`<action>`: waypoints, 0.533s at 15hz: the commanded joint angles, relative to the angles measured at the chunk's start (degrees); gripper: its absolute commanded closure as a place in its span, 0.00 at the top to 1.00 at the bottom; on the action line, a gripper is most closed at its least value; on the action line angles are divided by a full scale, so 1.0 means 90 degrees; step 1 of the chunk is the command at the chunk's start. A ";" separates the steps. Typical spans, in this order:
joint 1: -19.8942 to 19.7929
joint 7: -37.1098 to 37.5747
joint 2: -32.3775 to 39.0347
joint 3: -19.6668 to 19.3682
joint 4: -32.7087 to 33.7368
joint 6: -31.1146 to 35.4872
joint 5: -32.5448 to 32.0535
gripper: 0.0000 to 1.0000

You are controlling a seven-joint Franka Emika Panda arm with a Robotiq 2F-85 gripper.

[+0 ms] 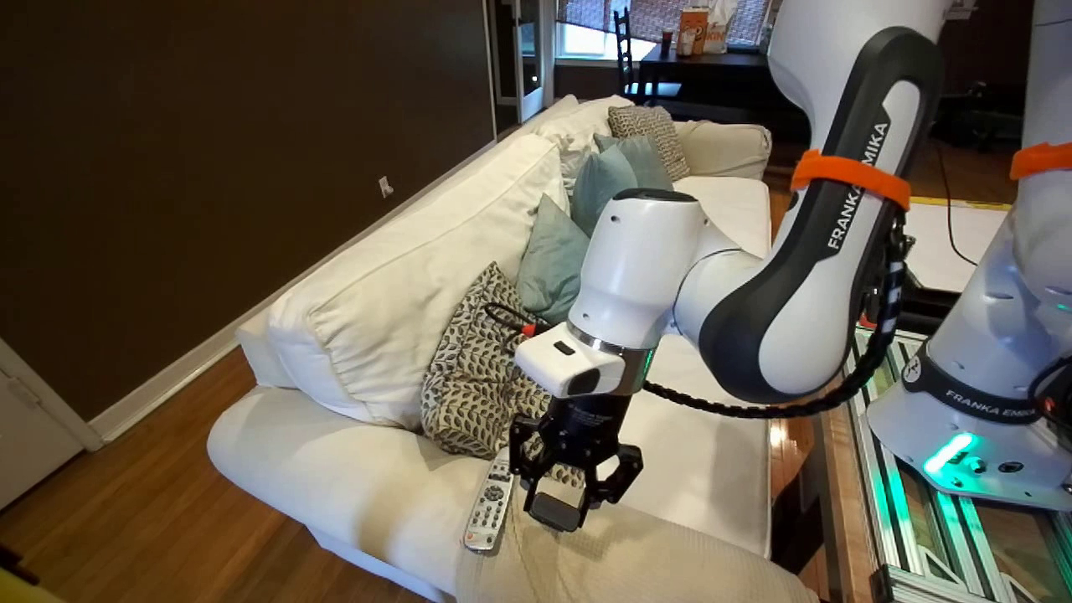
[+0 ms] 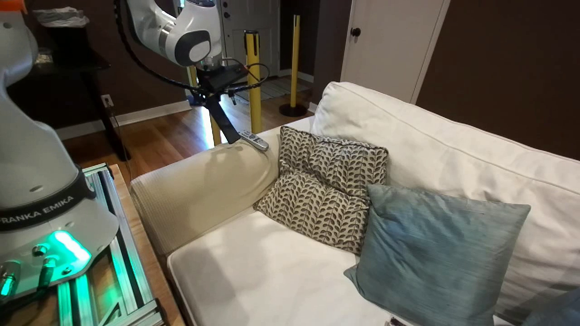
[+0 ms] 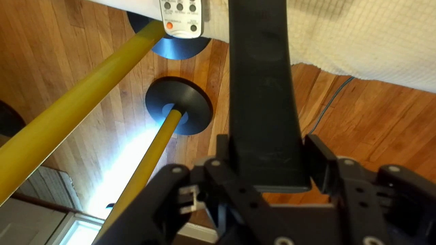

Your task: Put the remote upright

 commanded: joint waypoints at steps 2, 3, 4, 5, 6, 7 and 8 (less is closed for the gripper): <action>-0.1081 -0.0475 0.0573 0.0866 -0.0188 0.0302 0.0011 0.32; -0.1277 -0.0538 0.0675 0.0981 -0.0220 0.0279 -0.0012 0.32; -0.1495 -0.0317 0.0850 0.1059 -0.0229 0.0302 -0.0407 0.32; -0.1667 -0.0348 0.0945 0.1138 -0.0265 0.0330 -0.0517 0.32; -0.1862 -0.0400 0.1089 0.1226 -0.0284 0.0370 -0.0671 0.32; -0.2034 -0.0434 0.1214 0.1295 -0.0316 0.0414 -0.0842 0.32; -0.2168 -0.0445 0.1328 0.1316 -0.0349 0.0458 -0.1023 0.32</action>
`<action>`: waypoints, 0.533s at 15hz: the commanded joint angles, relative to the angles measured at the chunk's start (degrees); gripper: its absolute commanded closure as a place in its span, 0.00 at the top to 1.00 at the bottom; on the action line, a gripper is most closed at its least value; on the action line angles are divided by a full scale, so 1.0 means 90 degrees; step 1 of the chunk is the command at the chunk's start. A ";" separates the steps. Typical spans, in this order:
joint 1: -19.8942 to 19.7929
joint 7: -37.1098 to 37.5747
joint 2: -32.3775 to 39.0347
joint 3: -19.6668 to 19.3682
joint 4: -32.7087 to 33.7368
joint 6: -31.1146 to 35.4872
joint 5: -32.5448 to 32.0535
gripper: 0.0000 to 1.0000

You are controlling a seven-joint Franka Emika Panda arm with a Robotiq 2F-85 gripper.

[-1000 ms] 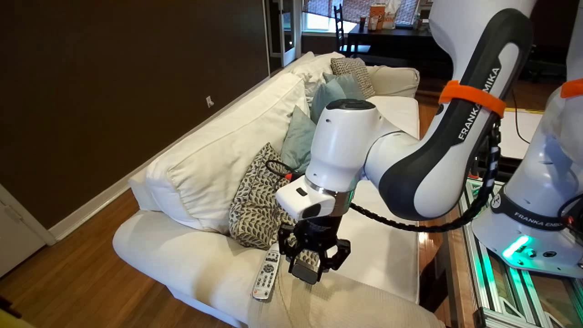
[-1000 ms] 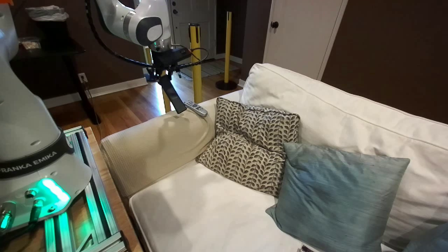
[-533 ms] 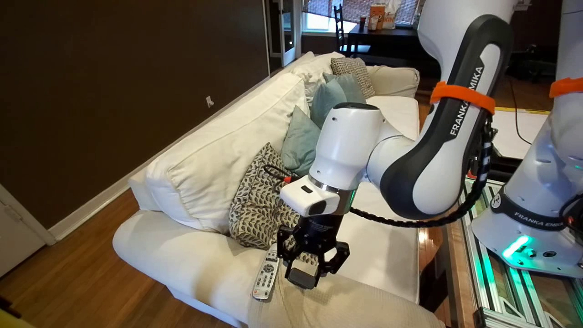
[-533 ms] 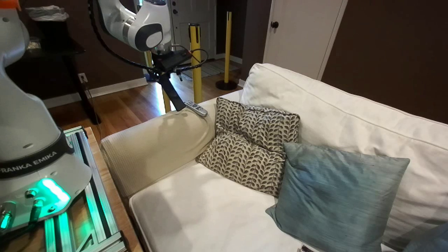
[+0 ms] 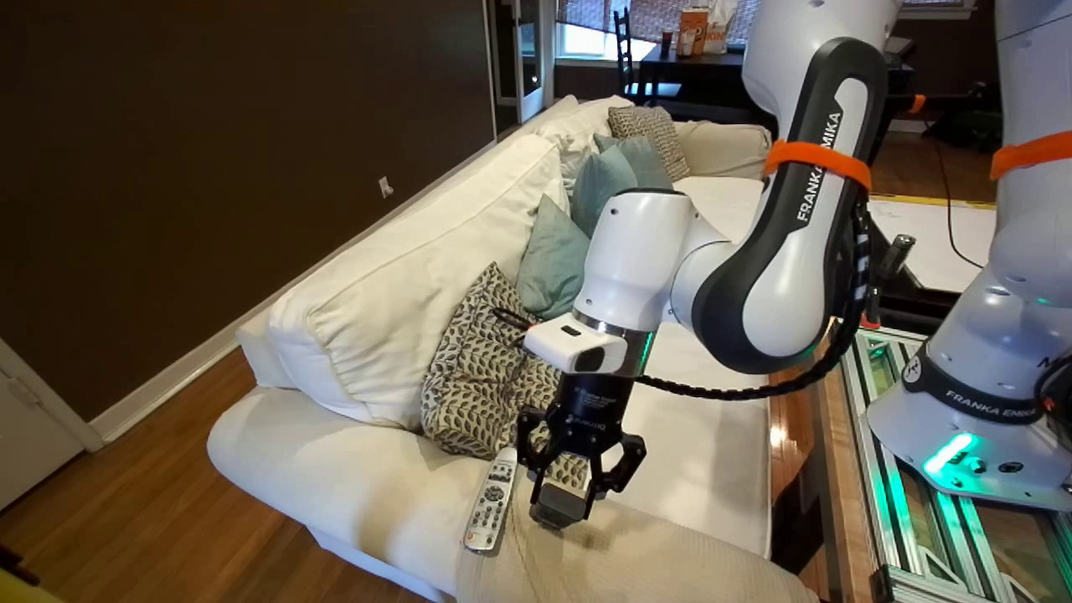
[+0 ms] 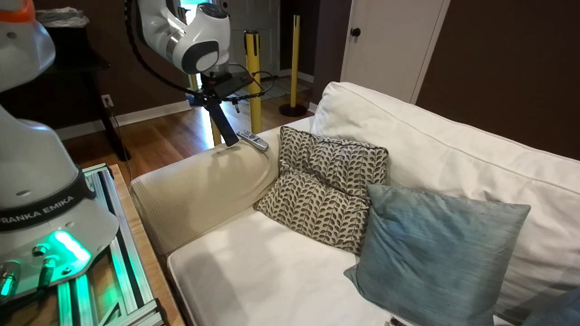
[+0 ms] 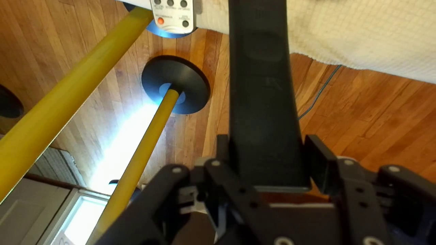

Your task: Put the remote upright

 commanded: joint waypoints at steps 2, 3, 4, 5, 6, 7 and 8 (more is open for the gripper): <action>-0.0867 -0.0171 0.0822 0.0351 -0.0196 0.0418 -0.0875 0.32; -0.0984 -0.0179 0.0986 0.0352 -0.0220 0.0495 -0.1062 0.32; -0.1140 -0.0176 0.1130 0.0407 -0.0234 0.0514 -0.1243 0.32; -0.1221 -0.0189 0.1275 0.0384 -0.0249 0.0563 -0.1421 0.32; -0.1360 -0.0189 0.1428 0.0438 -0.0252 0.0565 -0.1582 0.32; -0.1463 -0.0200 0.1577 0.0449 -0.0264 0.0581 -0.1749 0.32; -0.1552 -0.0200 0.1698 0.0454 -0.0273 0.0575 -0.1893 0.32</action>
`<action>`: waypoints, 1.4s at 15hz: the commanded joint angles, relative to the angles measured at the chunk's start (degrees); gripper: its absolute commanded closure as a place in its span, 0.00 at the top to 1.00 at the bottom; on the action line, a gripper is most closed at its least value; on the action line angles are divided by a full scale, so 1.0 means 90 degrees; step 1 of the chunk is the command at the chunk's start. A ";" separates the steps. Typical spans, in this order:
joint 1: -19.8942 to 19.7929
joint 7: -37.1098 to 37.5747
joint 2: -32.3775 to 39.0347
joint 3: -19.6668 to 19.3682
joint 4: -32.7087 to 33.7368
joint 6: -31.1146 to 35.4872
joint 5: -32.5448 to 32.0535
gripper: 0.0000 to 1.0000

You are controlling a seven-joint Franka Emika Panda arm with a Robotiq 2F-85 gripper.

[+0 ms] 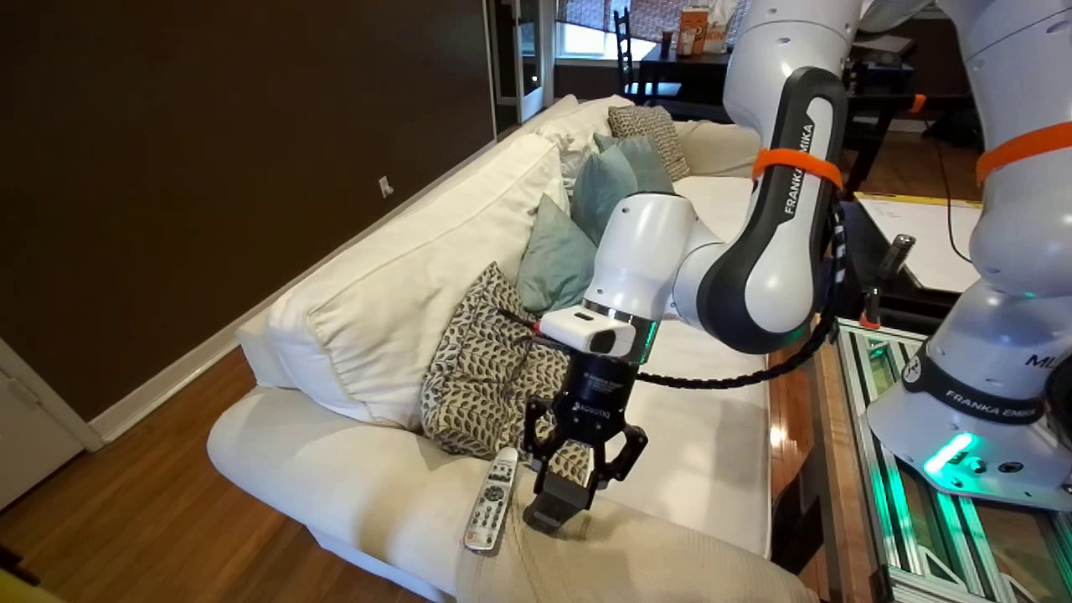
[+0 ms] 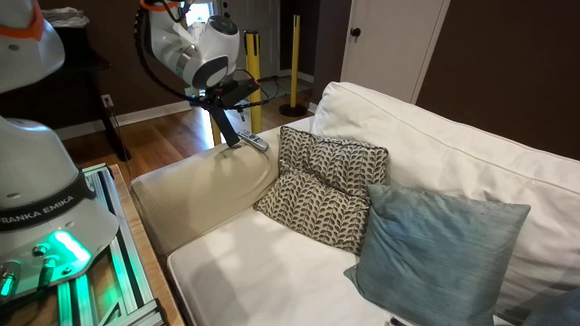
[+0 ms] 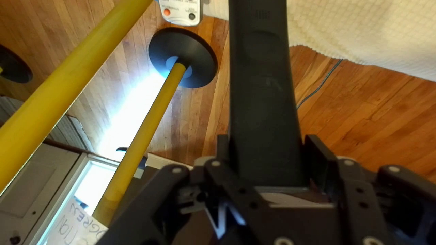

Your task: Put the remote upright

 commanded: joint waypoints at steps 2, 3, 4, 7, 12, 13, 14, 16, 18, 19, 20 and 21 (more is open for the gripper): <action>-0.0610 -0.0191 0.0866 0.0209 -0.0072 0.0126 -0.0700 0.32; -0.0730 -0.0215 0.1018 0.0254 -0.0070 0.0099 -0.0802 0.32; -0.0826 -0.0221 0.1128 0.0277 -0.0076 0.0070 -0.0874 0.32; -0.1146 -0.0395 0.1599 0.0277 -0.0108 0.0072 -0.1116 0.32; -0.1737 -0.0779 0.2516 0.0181 -0.0142 -0.0068 -0.1349 0.32; -0.1863 -0.0879 0.2709 0.0169 -0.0141 -0.0100 -0.1387 0.32; -0.1951 -0.0972 0.2868 0.0129 -0.0134 -0.0123 -0.1412 0.32; -0.2121 -0.1132 0.3146 0.0076 -0.0107 -0.0259 -0.1415 0.32; -0.2259 -0.1268 0.3379 0.0033 -0.0062 -0.0477 -0.1348 0.32; -0.2318 -0.1339 0.3477 0.0010 -0.0042 -0.0585 -0.1310 0.32; -0.2371 -0.1394 0.3552 -0.0016 -0.0018 -0.0703 -0.1262 0.32; -0.2408 -0.1425 0.3594 -0.0044 -0.0005 -0.0780 -0.1217 0.32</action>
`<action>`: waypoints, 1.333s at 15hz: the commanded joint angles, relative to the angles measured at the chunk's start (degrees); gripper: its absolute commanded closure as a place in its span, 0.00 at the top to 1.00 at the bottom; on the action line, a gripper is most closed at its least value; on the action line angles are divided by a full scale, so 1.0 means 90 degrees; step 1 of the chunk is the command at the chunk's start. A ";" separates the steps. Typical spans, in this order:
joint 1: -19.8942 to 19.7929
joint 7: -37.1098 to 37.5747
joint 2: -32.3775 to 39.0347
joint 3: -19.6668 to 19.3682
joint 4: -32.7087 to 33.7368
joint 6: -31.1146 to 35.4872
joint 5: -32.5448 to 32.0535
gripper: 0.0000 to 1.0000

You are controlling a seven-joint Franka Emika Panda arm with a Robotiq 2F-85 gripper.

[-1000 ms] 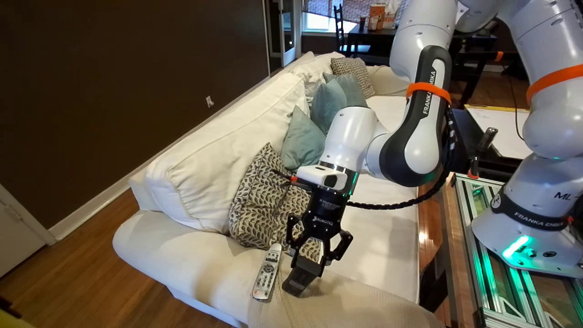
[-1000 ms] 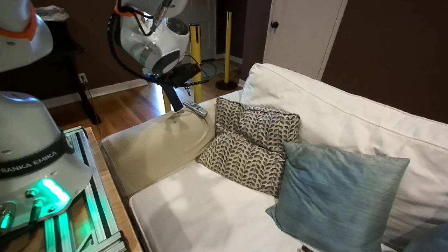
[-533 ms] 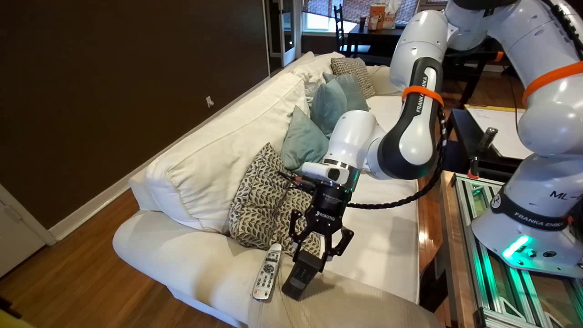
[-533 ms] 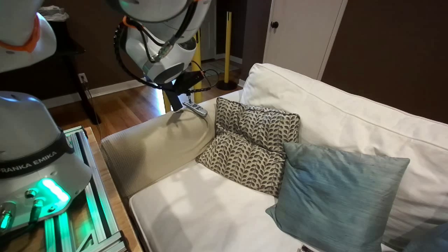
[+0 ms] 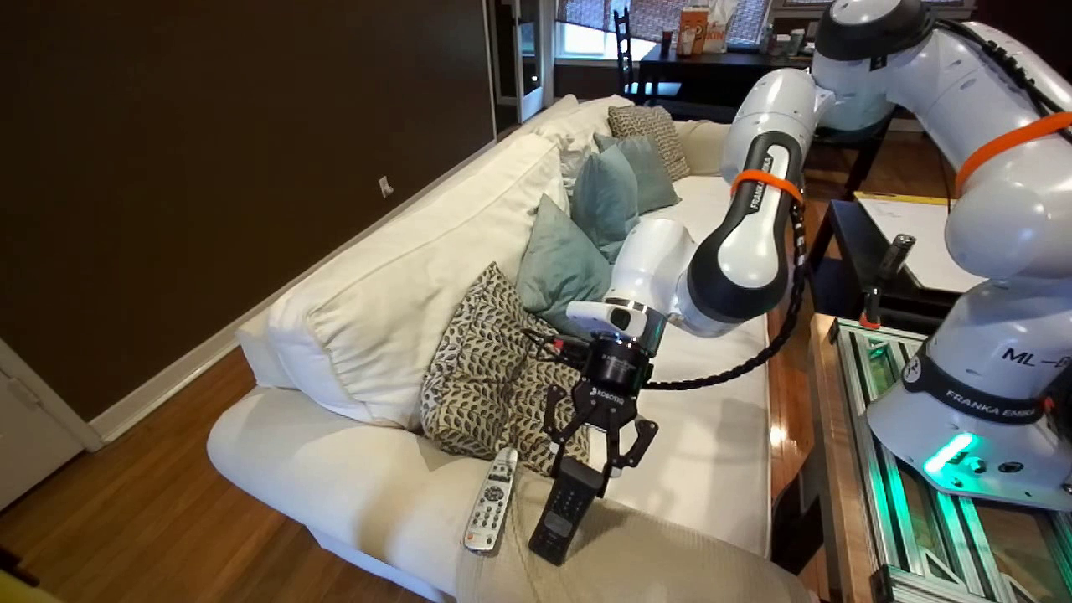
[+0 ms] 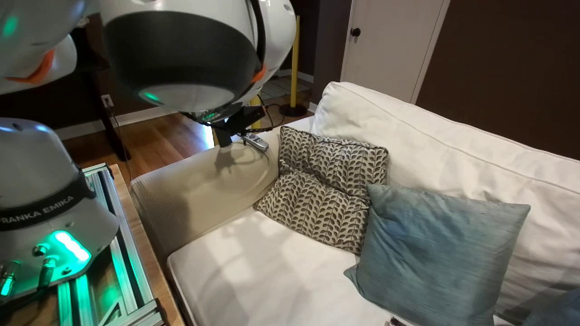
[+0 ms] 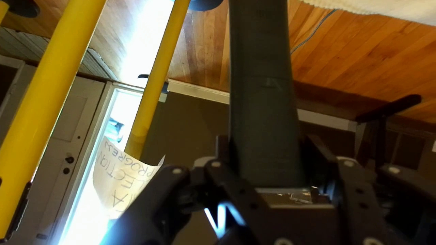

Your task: Put the remote upright

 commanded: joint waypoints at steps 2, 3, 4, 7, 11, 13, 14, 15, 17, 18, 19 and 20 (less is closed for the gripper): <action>-0.0295 -0.0271 0.0453 -0.0108 0.0117 -0.0455 0.0083 0.32; -0.0328 -0.0254 0.0430 -0.0127 0.0106 -0.0462 0.0109 0.32; -0.0357 -0.0227 0.0409 -0.0138 0.0097 -0.0461 0.0126 0.32; -0.0338 -0.0081 0.0245 -0.0206 0.0112 -0.0488 0.0224 0.32; -0.0269 0.0102 0.0084 -0.0281 0.0159 -0.0542 0.0358 0.32; -0.0221 0.0269 -0.0055 -0.0292 0.0179 -0.0618 0.0451 0.32; -0.0212 0.0337 -0.0103 -0.0288 0.0189 -0.0674 0.0503 0.32; -0.0197 0.0423 -0.0170 -0.0288 0.0200 -0.0746 0.0560 0.32; -0.0170 0.0561 -0.0270 -0.0293 0.0234 -0.0903 0.0665 0.32; -0.0161 0.0600 -0.0307 -0.0295 0.0261 -0.1026 0.0721 0.32; -0.0142 0.0651 -0.0365 -0.0302 0.0287 -0.1136 0.0784 0.32; -0.0136 0.0674 -0.0406 -0.0308 0.0307 -0.1254 0.0843 0.32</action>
